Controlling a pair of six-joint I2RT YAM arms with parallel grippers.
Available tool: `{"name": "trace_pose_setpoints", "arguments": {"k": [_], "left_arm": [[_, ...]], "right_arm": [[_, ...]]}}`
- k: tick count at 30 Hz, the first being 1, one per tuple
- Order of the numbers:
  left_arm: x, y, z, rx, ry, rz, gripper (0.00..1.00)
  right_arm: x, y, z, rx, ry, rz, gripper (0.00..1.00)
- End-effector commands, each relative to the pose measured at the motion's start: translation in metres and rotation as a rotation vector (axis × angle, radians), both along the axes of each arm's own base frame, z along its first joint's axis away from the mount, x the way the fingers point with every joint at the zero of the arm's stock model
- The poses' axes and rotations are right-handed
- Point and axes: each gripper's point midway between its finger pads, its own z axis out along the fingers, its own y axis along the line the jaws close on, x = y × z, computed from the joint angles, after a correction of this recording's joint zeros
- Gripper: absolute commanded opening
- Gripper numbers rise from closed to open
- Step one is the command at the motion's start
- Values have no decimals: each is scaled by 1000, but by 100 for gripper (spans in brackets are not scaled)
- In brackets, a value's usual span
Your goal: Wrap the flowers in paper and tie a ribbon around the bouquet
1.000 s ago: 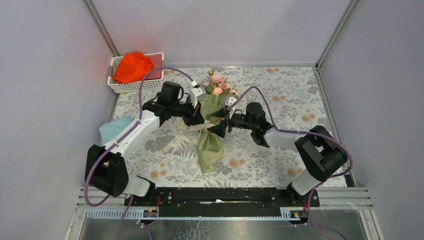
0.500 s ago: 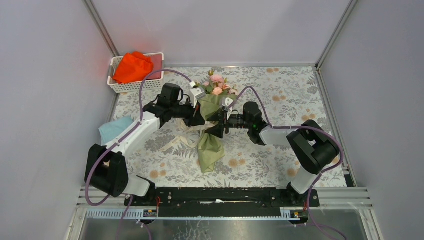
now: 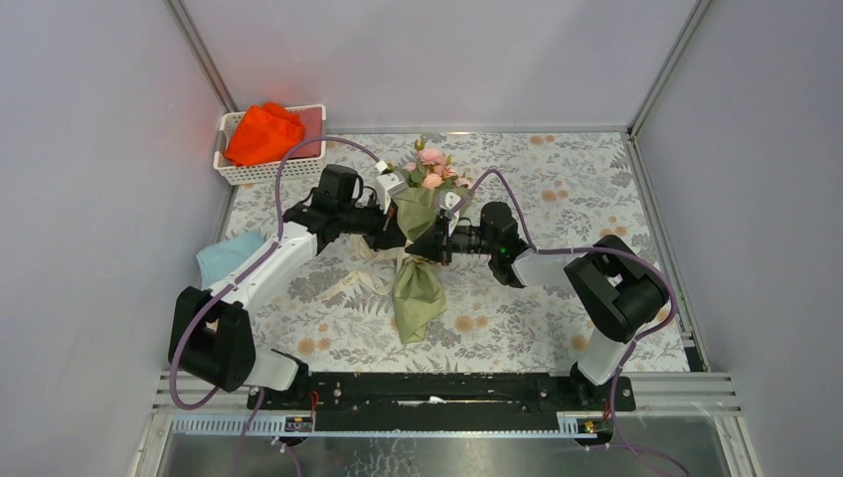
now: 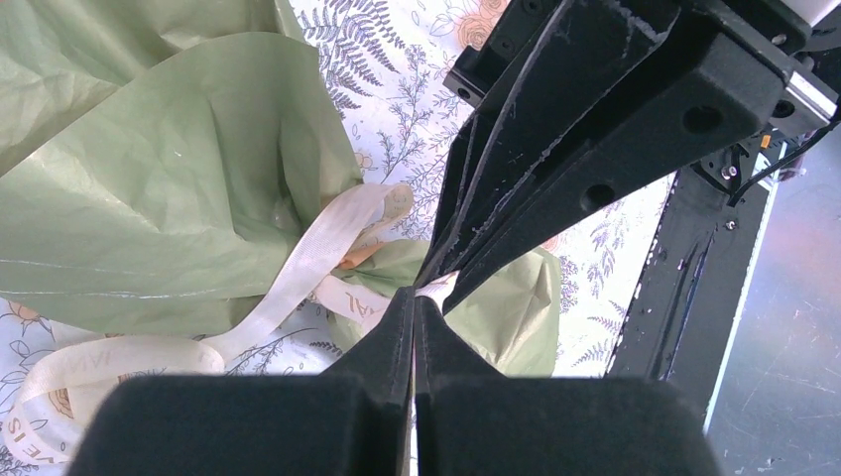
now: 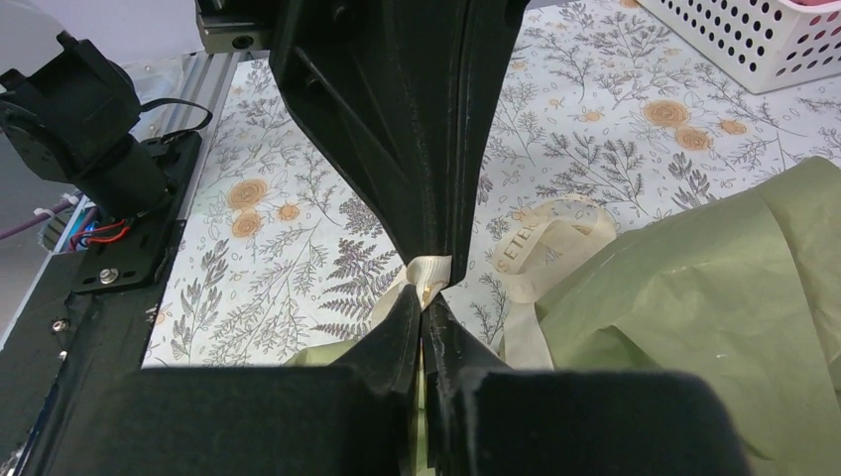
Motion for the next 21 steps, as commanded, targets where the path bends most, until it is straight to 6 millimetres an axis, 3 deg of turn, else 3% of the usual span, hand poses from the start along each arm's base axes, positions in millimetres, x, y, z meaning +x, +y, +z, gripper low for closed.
{"name": "trace_pose_setpoints", "arguments": {"k": [1, 5, 6, 8, 10, 16, 19, 21], "left_arm": [[0, -3, 2, -16, -24, -15, 0], [3, 0, -3, 4, -24, 4, 3], [6, 2, -3, 14, -27, 17, 29], [15, 9, -2, 31, -41, 54, 61], [29, 22, -1, 49, -45, 127, 76], [73, 89, -18, 163, 56, 441, 81], [93, 129, -31, 229, 162, 532, 74], [99, 144, -46, 311, 208, 441, 66]], "right_arm": [[2, 5, 27, 52, -82, 3, 0], [3, 3, 25, 36, -100, -8, 0], [5, 2, 23, 30, -99, -18, 0], [7, 1, 19, 16, -100, -32, 0], [8, 0, 15, 5, -94, -44, 0], [14, -1, 9, -10, -90, -71, 0], [14, 0, 6, -16, -90, -69, 0], [14, -1, 3, -25, -93, -69, 0]]}}
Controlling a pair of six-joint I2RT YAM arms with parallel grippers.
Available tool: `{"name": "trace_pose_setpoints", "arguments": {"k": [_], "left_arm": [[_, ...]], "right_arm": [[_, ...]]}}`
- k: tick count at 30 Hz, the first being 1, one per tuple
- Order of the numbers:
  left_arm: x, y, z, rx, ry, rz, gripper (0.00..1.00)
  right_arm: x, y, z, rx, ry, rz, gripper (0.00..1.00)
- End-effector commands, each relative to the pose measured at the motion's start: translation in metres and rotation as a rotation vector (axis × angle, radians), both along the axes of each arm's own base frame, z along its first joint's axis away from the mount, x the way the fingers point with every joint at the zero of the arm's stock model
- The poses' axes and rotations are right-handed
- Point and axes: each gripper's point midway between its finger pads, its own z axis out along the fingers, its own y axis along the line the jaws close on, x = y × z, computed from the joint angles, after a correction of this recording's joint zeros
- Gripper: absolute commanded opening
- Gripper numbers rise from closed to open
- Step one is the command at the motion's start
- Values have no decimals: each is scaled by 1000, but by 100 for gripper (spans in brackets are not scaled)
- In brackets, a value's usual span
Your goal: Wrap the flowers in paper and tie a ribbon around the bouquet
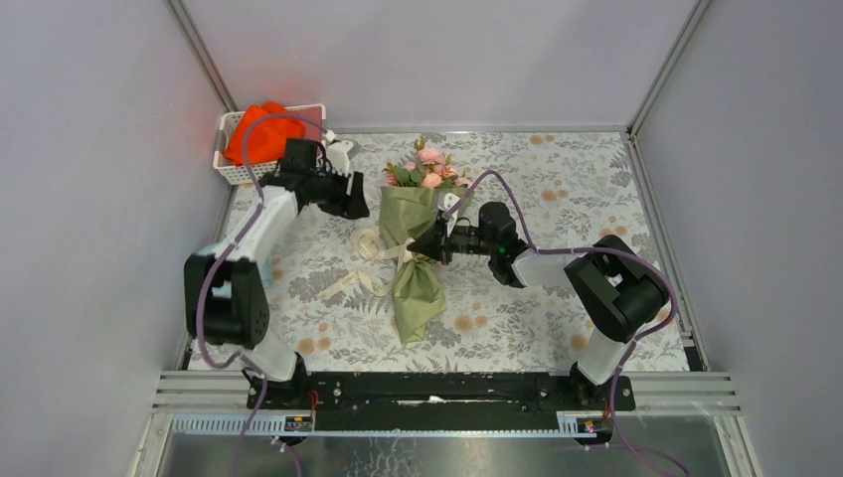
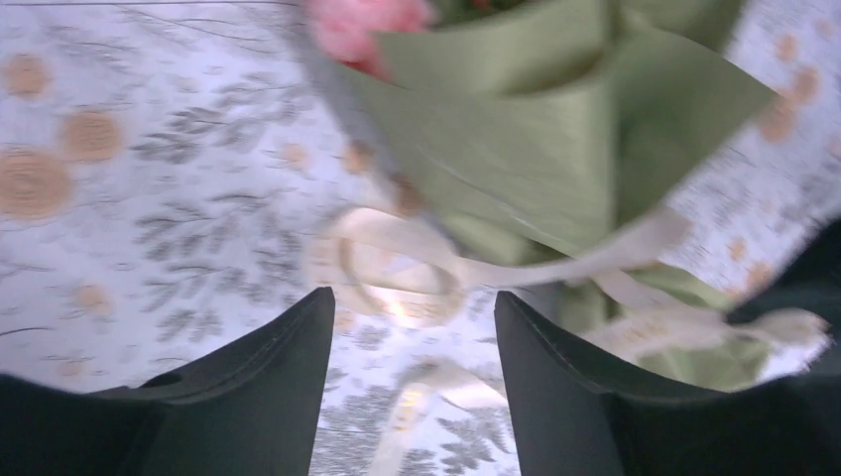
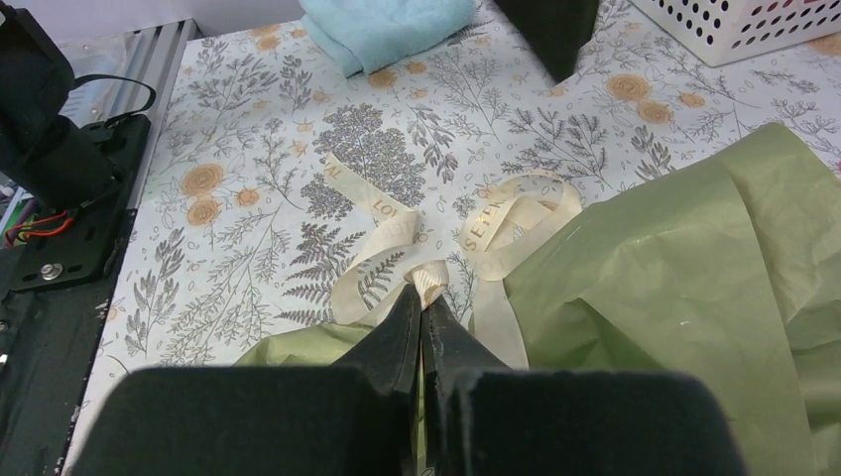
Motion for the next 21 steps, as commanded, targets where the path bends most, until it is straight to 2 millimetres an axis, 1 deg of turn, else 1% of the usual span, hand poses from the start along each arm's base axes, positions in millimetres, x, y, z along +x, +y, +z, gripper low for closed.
{"name": "trace_pose_setpoints", "arguments": {"k": [1, 2, 3, 5, 7, 10, 13, 16, 18, 19, 21], "left_arm": [[14, 46, -34, 160, 188, -26, 62], [15, 51, -44, 193, 223, -57, 62], [14, 52, -54, 207, 249, -96, 64], [13, 48, -65, 213, 246, -171, 70], [15, 44, -76, 258, 207, -219, 76], [19, 46, -93, 314, 192, -219, 77], [29, 54, -110, 359, 216, -164, 72], [35, 59, -119, 377, 221, -145, 63], [33, 60, -127, 379, 222, -149, 56], [31, 60, -131, 380, 225, -154, 54], [29, 60, -137, 381, 236, -152, 45]], "right_arm": [[5, 3, 14, 15, -71, -10, 0], [4, 2, 12, 11, -73, -11, 0], [5, 2, 12, 10, -73, -13, 0], [5, 1, 10, 6, -70, -16, 0], [4, 0, 10, 0, -69, -20, 0], [5, -2, 8, -11, -70, -29, 0], [5, -1, 7, -15, -69, -24, 0], [6, -1, 8, -16, -70, -24, 0], [6, -1, 8, -17, -68, -28, 0], [5, -1, 7, -18, -67, -29, 0], [5, -2, 6, -20, -65, -31, 0]]}}
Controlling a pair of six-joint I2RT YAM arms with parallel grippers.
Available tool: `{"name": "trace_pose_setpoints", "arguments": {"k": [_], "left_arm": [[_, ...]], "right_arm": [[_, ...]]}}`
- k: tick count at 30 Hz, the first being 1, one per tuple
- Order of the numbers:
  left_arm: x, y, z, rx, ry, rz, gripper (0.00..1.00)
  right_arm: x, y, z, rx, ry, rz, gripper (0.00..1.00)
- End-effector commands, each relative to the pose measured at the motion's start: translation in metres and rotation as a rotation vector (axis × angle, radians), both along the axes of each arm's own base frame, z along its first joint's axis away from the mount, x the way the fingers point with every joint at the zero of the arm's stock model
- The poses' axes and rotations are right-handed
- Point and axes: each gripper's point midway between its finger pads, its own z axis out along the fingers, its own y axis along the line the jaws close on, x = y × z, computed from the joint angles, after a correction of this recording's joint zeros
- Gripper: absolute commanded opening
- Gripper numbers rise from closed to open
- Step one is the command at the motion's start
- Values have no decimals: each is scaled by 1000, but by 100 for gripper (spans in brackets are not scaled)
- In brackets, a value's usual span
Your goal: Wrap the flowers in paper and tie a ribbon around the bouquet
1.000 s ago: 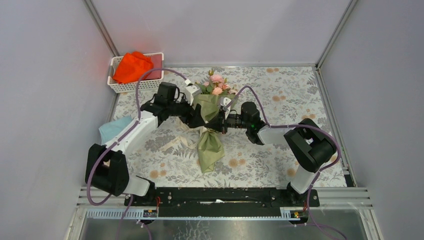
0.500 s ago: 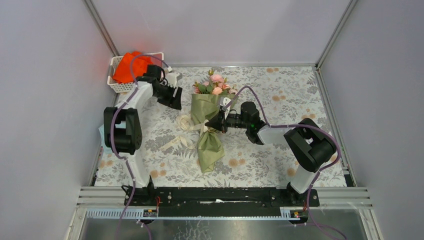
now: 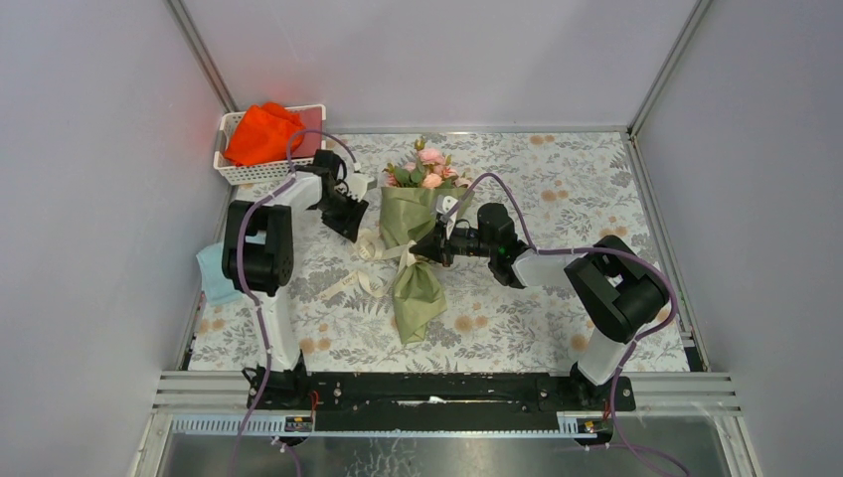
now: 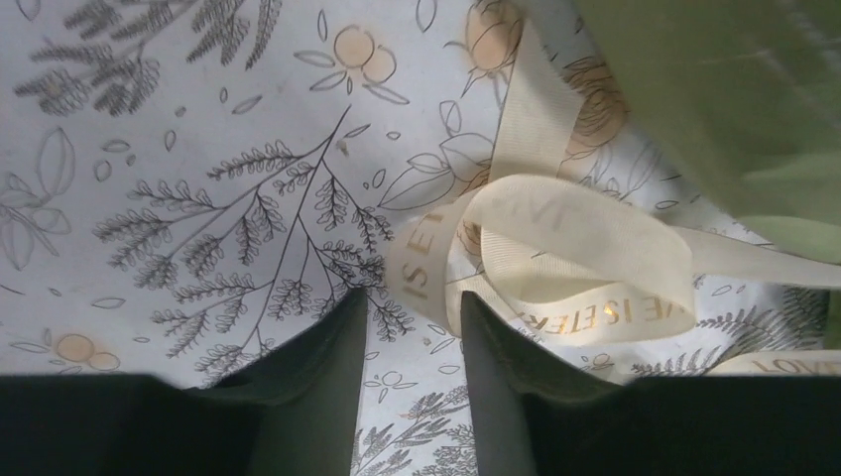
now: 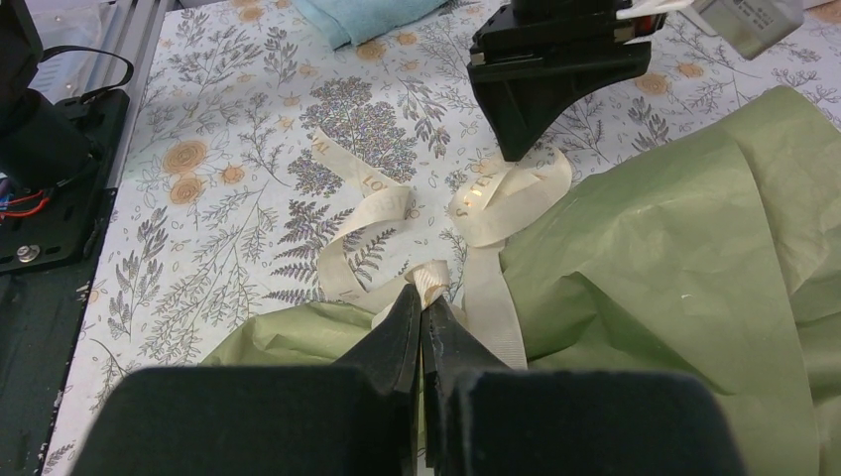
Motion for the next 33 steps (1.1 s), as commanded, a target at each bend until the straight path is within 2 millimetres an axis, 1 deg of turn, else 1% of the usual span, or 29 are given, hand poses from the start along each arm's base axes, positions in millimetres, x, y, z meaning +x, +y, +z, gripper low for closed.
{"name": "trace_pose_setpoints", "arguments": {"k": [1, 2, 4, 5, 6, 7, 9, 10, 11, 13, 15, 16, 17, 19, 20, 22, 23, 26, 29, 31, 33], "left_arm": [[6, 8, -12, 32, -25, 3, 38], [7, 8, -13, 32, -27, 4, 28], [10, 5, -6, 18, -44, -1, 2], [11, 3, 1, -2, -56, -11, 0], [11, -1, 13, -34, -70, -32, 0], [8, -6, 29, -80, -83, -67, 0], [-6, -14, 65, -160, -119, -160, 0], [-17, -17, 84, -181, -148, -237, 0], [-30, -19, 99, -197, -159, -287, 0], [-63, -25, 127, -239, -147, -356, 0], [-105, -35, 148, -294, -103, -423, 0], [-125, -42, 161, -313, -117, -466, 0], [-143, -52, 167, -326, -116, -508, 0], [-177, -78, 179, -361, -130, -606, 0], [-196, -98, 187, -389, -146, -675, 0], [-218, -129, 202, -446, -182, -735, 0], [-223, -143, 207, -452, -216, -762, 0], [-227, -172, 209, -438, -290, -854, 0], [-227, -211, 220, -505, -265, -862, 0], [-237, -245, 227, -562, -268, -910, 0], [-253, -276, 231, -601, -275, -972, 0]], "right_arm": [[3, 2, 19, 26, -62, -13, 0], [3, 2, 19, 26, -62, -13, 0], [4, 1, 19, 23, -60, -21, 0], [5, 1, 19, 21, -58, -27, 0], [7, 1, 19, 16, -54, -31, 0], [7, 2, 19, 14, -51, -34, 0], [10, 2, 20, 11, -45, -41, 0], [12, 2, 21, 9, -42, -47, 0], [14, 3, 21, 4, -36, -56, 0], [19, 4, 21, -6, -23, -74, 0], [24, 5, 22, -12, -8, -91, 0], [25, 6, 23, -13, -1, -94, 0], [26, 7, 25, -8, 8, -97, 0], [27, 8, 27, 1, 24, -105, 0], [27, 9, 27, 2, 34, -104, 0], [28, 10, 27, -4, 50, -107, 0], [29, 11, 27, -5, 56, -107, 0], [31, 13, 31, 4, 56, -101, 0], [34, 15, 38, 15, 47, -101, 0], [35, 16, 42, 21, 41, -97, 0], [35, 17, 45, 27, 37, -92, 0]]}}
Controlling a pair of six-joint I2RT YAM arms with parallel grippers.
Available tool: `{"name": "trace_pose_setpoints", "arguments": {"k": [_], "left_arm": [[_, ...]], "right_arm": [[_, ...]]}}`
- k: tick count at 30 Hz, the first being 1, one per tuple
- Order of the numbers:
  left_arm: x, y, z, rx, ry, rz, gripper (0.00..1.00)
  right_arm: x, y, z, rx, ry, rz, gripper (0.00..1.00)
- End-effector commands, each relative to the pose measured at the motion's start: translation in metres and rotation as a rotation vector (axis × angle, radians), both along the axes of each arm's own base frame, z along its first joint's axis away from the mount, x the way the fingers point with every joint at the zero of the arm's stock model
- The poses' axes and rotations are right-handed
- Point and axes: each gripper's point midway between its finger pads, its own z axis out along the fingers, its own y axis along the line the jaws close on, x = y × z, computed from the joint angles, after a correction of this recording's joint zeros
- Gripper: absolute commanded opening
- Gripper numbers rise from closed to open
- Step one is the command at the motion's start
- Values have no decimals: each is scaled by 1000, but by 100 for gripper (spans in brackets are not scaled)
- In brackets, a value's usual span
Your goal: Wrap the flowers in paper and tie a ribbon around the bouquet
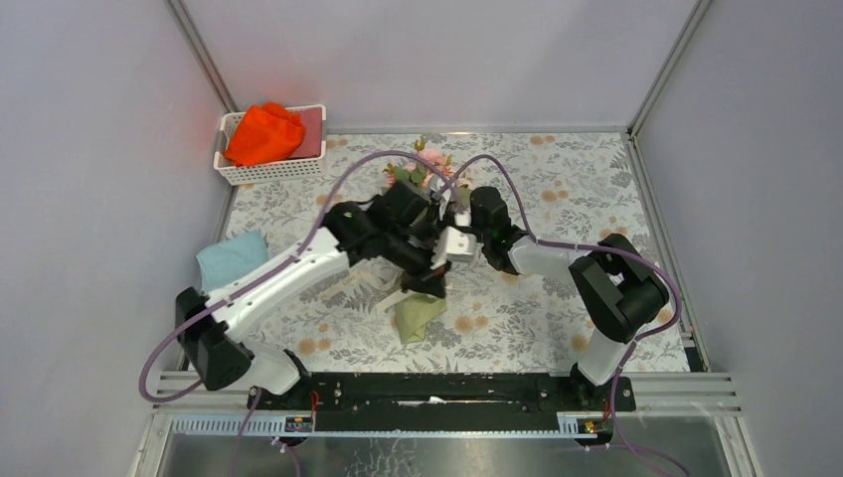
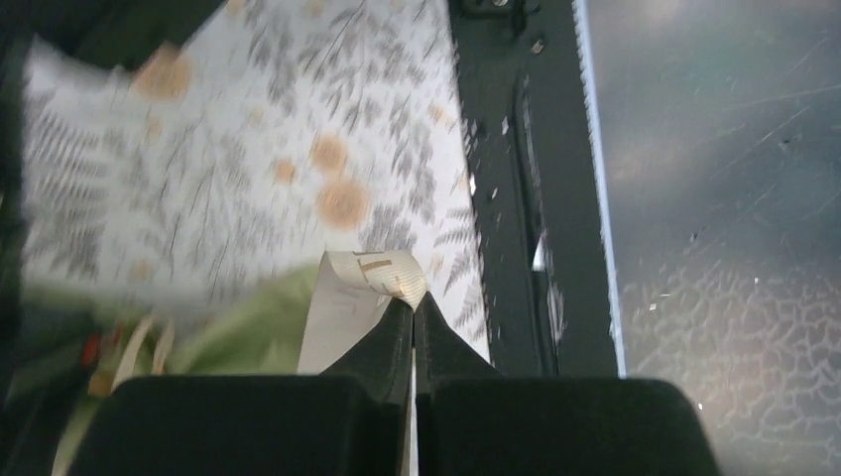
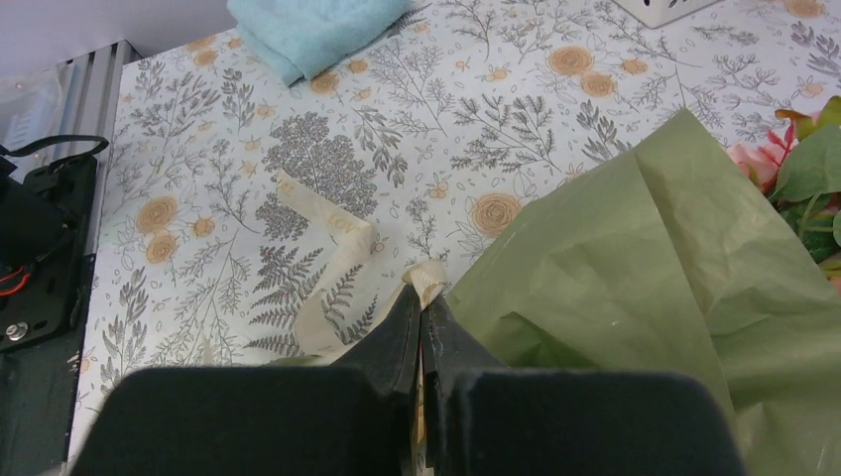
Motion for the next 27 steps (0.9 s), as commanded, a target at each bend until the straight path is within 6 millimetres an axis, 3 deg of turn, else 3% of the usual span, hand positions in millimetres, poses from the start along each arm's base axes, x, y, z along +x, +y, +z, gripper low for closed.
{"name": "trace_pose_setpoints", "arguments": {"k": [1, 3, 5, 10, 14, 17, 18, 22, 27], "left_arm": [[-16, -78, 23, -147, -18, -84, 0], [-25, -91, 18, -147, 1, -137, 0], [-20, -100, 12, -140, -4, -127, 0], [-14, -135, 27, -238, -2, -136, 0], [-9, -141, 11, -214, -2, -141, 2], [-7, -129, 1, -195, -79, -151, 55], [-6, -123, 2, -190, -103, -148, 61], [8, -91, 15, -173, -171, -85, 69], [57, -33, 40, -189, -145, 188, 72]], "right_arm": [[7, 9, 28, 49, -46, 13, 0], [6, 8, 29, 50, -44, 22, 0], [3, 7, 29, 51, -41, 36, 0], [1, 4, 26, 54, -32, 52, 0], [3, 0, 24, 56, -25, 47, 0], [3, -2, 21, 41, -25, 49, 0], [2, -2, 20, 36, -27, 52, 0], [3, -1, 20, 34, -36, 48, 0], [-3, 13, 20, 18, -51, 56, 0]]}}
